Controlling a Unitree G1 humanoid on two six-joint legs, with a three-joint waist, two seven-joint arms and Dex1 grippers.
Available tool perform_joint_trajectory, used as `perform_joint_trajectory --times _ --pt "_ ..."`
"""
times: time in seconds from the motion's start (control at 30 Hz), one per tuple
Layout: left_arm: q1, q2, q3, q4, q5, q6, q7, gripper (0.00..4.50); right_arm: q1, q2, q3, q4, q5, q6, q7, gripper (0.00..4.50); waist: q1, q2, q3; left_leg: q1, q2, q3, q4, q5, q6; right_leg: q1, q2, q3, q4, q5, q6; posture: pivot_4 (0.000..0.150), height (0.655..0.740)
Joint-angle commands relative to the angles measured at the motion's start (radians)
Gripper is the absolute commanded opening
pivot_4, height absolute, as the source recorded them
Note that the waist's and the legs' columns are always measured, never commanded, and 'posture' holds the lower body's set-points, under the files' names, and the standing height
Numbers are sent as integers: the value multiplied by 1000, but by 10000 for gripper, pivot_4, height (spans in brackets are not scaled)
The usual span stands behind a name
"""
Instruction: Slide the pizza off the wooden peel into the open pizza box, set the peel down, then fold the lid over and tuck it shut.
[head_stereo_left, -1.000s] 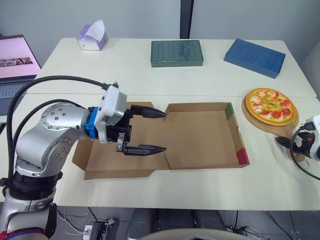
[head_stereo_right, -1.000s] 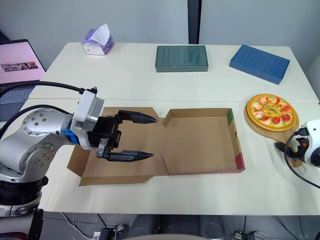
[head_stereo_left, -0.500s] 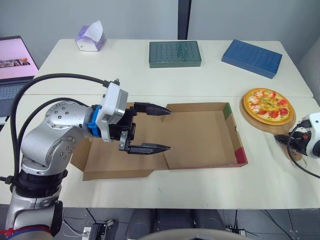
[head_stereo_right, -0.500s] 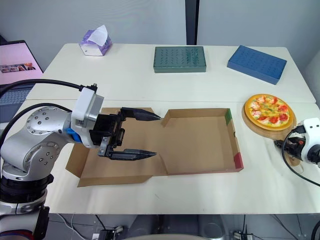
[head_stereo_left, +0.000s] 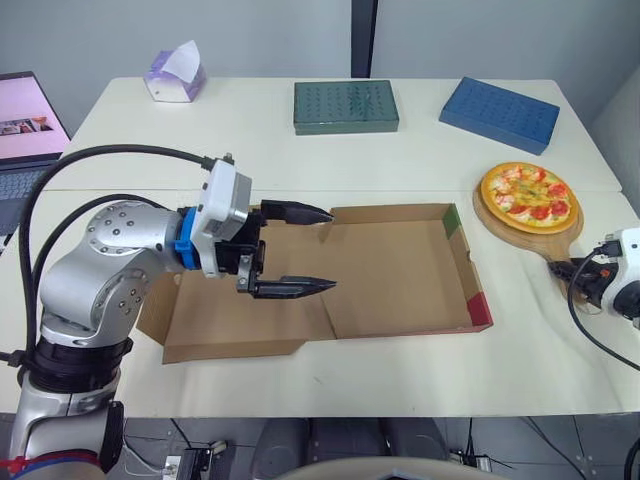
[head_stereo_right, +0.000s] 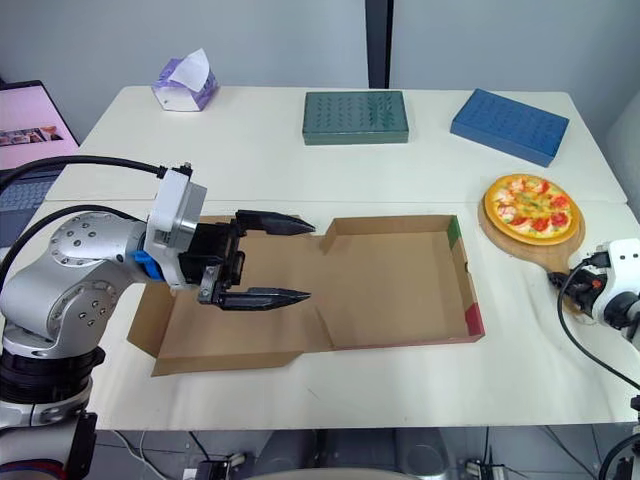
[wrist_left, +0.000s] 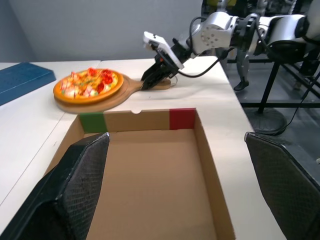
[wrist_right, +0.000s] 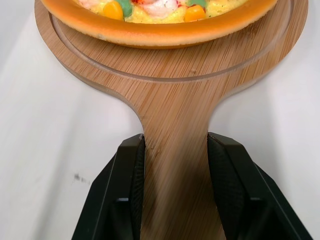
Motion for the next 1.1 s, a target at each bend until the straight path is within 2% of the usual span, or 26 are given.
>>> perform_joint_trajectory --times 0.03,0.43,0.67,1.1 --pt "-10 21 45 -2 -6 -10 11 45000 -40 -25 -85 -93 54 -66 1 15560 1 3 2 -1 0 0 0 0 0 0 0 0 0 0 0 1500 7400" --pt "75 87 120 -16 -16 3 26 45000 -17 -201 -58 -270 112 -31 216 15560 1 8 4 -3 0 2 -1 0 0 -5 0 1 1 0 0 1500 7400" --pt "124 123 156 -19 -11 -1 24 45000 -36 -294 23 -364 122 -33 350 15560 3 8 4 -4 0 1 -1 0 0 -5 0 1 1 0 0 1500 7400" --pt "149 136 156 -29 -8 -10 20 45000 -23 -368 153 -433 -19 -249 467 15560 7 8 4 -15 0 1 1 0 0 -15 0 0 2 2 0 1500 7400"
